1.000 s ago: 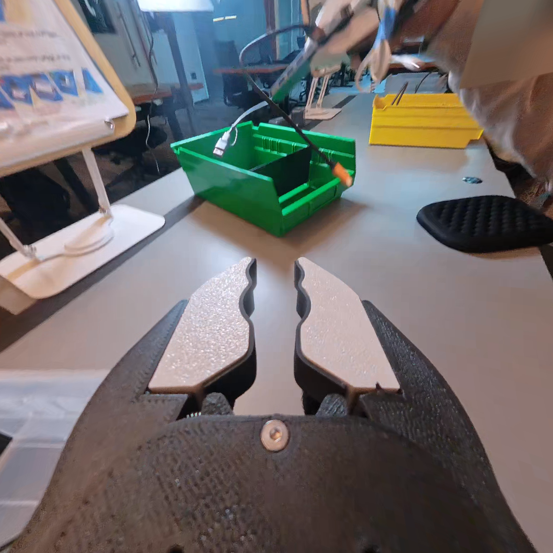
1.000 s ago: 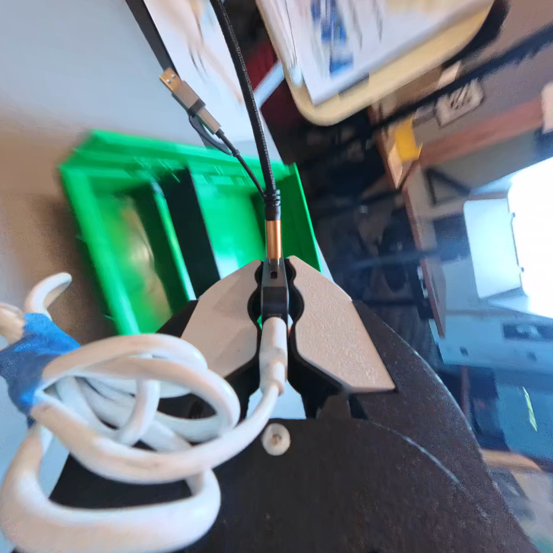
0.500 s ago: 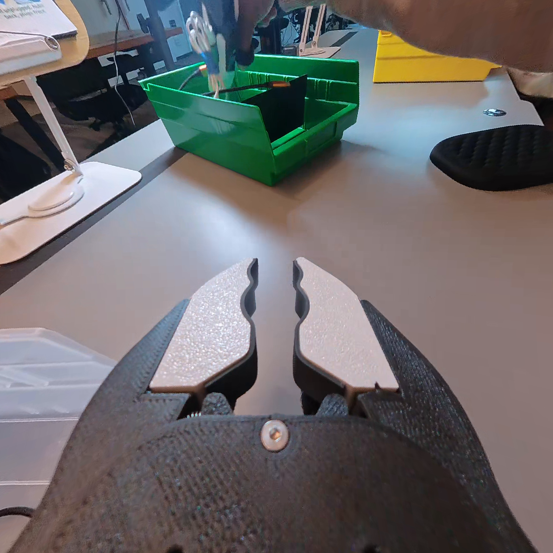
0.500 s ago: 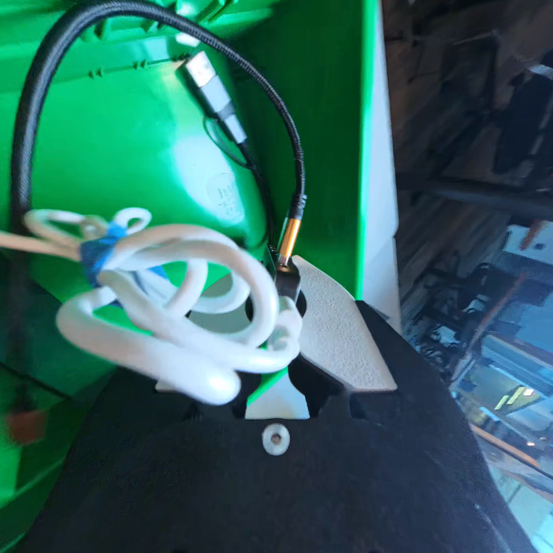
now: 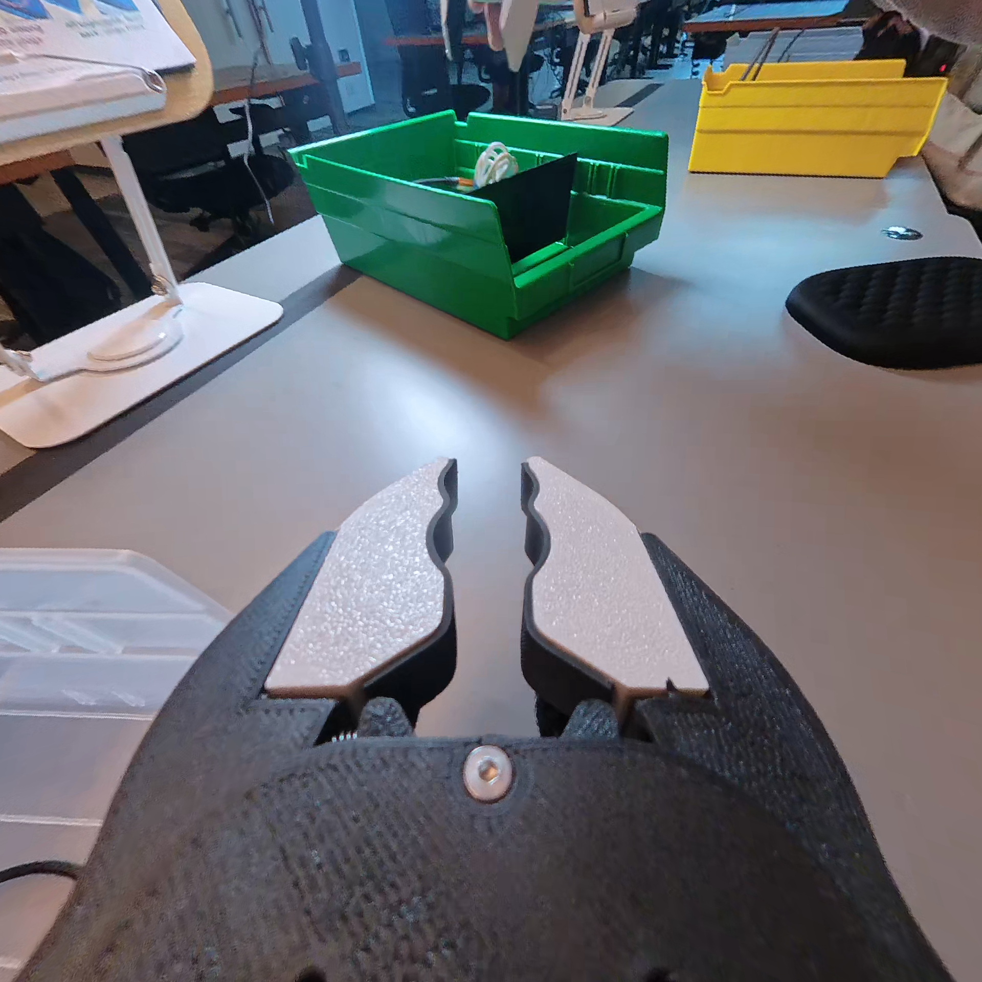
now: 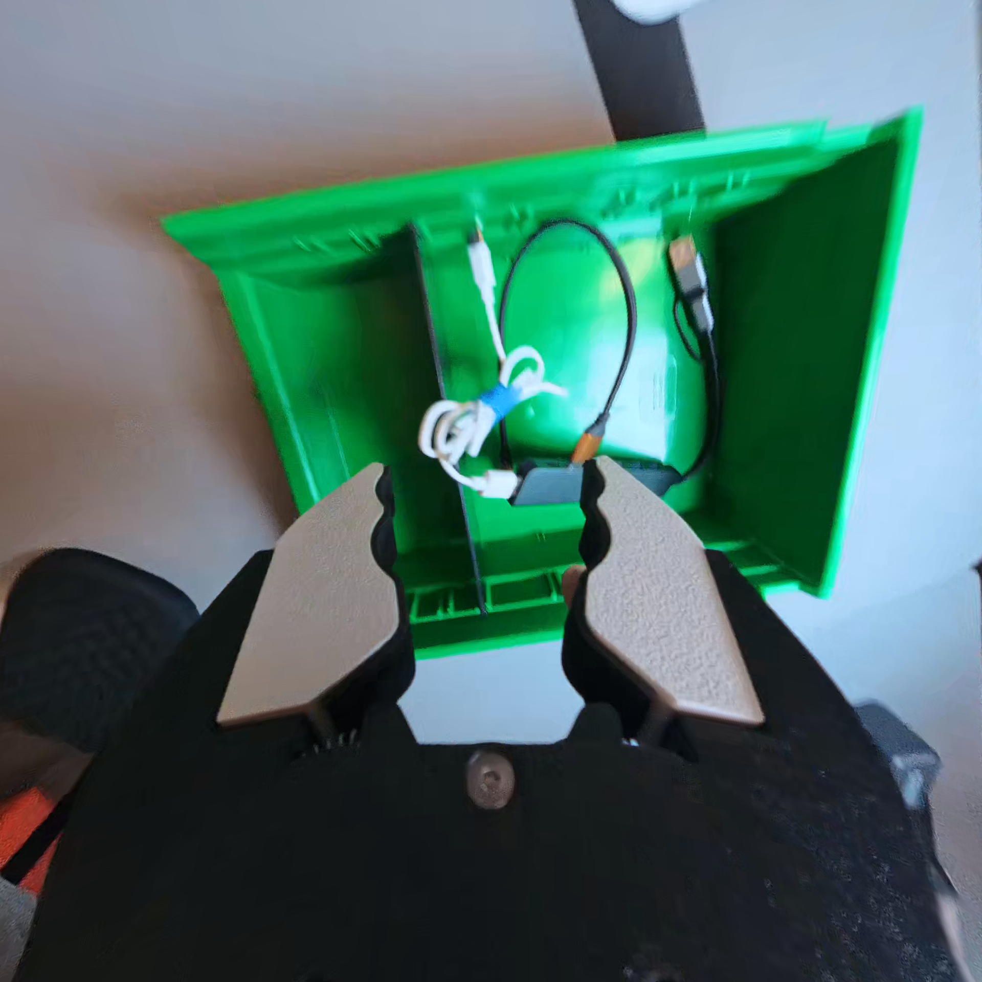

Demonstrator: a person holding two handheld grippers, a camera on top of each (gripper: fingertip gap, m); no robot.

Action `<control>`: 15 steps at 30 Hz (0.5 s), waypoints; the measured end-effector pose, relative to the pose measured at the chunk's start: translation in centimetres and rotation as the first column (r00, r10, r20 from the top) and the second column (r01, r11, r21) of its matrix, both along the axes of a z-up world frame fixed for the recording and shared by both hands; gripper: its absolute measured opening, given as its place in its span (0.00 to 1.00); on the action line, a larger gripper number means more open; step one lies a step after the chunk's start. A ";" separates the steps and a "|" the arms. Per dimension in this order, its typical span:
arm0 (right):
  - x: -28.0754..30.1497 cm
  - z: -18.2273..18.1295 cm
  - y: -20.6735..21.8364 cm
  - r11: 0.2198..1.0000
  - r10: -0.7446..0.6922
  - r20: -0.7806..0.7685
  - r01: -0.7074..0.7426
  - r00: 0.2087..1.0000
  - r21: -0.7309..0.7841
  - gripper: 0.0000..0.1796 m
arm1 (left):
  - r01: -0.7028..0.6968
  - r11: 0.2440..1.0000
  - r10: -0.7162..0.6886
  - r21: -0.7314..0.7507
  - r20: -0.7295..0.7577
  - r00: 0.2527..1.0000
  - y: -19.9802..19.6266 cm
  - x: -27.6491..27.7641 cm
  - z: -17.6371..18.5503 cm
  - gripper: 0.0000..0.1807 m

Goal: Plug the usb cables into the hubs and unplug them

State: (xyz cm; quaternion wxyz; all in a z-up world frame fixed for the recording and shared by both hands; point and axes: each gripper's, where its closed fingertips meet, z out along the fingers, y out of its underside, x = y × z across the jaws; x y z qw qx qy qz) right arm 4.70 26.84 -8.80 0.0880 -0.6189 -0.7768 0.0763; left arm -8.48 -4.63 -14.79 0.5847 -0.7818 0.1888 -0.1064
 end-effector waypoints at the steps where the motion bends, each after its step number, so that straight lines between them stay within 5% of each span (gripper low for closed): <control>1: -0.5 1.1 -1.3 0.999 0.015 -0.101 -0.018 0.995 -0.029 0.36 | -0.014 1.000 0.014 0.013 -0.006 1.000 0.0 -0.3 0.3 0.12; 7: 0.0 5.6 -10.1 0.992 0.069 -0.647 -0.120 0.759 -0.035 0.29 | -0.223 0.958 0.236 0.181 -0.054 0.970 -1.9 -6.3 6.4 0.11; 10: 2.3 2.9 -15.0 0.988 0.066 -0.718 -0.145 0.693 -0.048 0.27 | -0.354 0.903 0.388 0.245 -0.108 0.915 -3.9 -12.0 9.9 0.11; 15: 4.1 -3.2 -21.6 0.956 -0.039 -0.757 -0.196 0.652 -0.218 0.25 | -0.472 0.872 0.490 0.134 -0.273 0.828 -5.3 -20.5 11.2 0.11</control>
